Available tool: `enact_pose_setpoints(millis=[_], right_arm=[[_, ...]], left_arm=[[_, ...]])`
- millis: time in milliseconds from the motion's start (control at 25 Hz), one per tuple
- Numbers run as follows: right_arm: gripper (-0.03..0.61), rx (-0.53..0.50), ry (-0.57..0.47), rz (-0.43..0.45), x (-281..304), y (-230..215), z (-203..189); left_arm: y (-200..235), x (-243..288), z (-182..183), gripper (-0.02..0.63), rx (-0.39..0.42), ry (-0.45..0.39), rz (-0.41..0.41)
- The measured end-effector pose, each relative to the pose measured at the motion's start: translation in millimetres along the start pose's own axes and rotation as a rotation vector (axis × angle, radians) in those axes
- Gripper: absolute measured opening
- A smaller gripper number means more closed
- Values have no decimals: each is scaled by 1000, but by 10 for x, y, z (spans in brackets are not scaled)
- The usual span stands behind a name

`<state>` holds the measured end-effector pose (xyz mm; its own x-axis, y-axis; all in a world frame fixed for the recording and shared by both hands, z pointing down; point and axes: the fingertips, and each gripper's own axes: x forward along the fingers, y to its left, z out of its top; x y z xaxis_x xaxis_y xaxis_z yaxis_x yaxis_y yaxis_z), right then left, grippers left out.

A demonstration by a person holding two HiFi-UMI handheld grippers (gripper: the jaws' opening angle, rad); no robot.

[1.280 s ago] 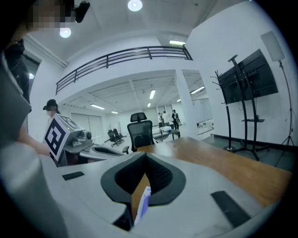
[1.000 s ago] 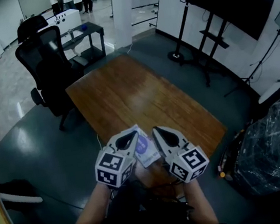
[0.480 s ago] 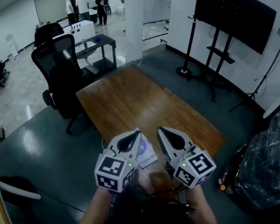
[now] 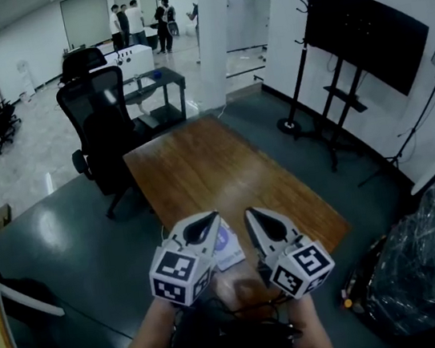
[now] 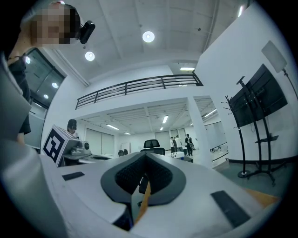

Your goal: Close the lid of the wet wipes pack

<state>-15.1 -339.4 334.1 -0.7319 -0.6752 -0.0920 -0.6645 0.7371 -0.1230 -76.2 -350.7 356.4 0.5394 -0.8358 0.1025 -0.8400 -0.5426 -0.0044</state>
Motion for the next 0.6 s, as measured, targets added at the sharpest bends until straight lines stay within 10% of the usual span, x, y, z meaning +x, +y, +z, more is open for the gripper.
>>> enact_pose_setpoints(millis=[600], right_arm=[[9, 7, 2, 1, -8, 72, -5]], left_arm=[[30, -88, -8, 6, 14, -5, -3]])
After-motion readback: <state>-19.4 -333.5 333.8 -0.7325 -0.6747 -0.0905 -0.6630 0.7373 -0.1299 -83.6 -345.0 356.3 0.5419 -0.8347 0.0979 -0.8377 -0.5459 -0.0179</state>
